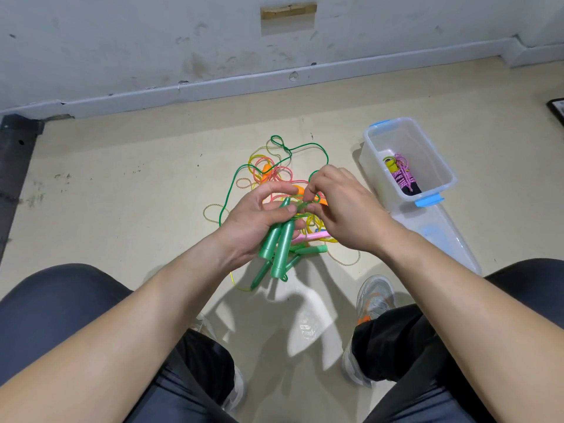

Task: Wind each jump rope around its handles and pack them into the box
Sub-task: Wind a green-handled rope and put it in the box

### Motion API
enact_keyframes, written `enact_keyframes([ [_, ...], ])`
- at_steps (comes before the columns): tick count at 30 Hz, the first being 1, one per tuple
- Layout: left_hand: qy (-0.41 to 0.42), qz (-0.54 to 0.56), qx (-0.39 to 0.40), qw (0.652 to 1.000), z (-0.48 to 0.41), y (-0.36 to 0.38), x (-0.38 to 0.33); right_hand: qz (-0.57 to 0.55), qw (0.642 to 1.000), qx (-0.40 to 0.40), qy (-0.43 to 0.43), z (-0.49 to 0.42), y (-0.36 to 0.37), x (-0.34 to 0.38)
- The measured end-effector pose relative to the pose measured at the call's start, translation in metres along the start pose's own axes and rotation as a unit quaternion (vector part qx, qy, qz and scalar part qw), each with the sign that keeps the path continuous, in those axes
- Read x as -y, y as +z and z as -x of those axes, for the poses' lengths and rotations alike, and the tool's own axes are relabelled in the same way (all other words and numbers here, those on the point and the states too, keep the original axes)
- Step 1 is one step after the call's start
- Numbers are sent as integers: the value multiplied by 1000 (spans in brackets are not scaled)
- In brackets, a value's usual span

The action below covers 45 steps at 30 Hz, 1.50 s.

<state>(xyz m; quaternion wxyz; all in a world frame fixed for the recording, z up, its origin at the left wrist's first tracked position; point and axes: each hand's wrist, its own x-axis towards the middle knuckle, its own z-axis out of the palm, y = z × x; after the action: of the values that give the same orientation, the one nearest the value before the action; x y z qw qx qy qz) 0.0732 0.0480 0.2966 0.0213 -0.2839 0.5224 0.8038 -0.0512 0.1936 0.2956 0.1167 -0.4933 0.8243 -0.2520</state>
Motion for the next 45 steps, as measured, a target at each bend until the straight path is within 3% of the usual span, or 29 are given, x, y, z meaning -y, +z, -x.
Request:
enact_keyframes([
  [4, 24, -98, 7, 995, -1, 1, 6, 94, 991, 92, 17, 1, 2, -2],
  [8, 56, -193, 7, 980, -2, -2, 10, 107, 988, 109, 20, 0, -3, -1],
  [16, 80, -191, -65, 976, -6, 0, 23, -55, 988, 116, 88, -5, 5, -5],
  [19, 65, -169, -78, 980, -6, 3, 28, -13, 989, 131, 62, -4, 8, -5],
  [26, 28, -164, -75, 983, -8, 3, 33, -100, 993, 30, 49, -2, 20, 1],
  [34, -39, -117, -24, 992, -2, 12, 30, -37, 998, 16, 53, -5, 20, -4],
  [39, -14, -153, -32, 988, -4, 9, 30, -25, 999, -10, 29, -7, 15, -2],
  [42, 22, -230, -40, 972, -3, 6, 32, -133, 988, 11, 73, -6, 12, 1],
  [45, 36, -238, -56, 969, -4, 5, 30, -296, 945, 32, 135, -8, 14, -1],
])
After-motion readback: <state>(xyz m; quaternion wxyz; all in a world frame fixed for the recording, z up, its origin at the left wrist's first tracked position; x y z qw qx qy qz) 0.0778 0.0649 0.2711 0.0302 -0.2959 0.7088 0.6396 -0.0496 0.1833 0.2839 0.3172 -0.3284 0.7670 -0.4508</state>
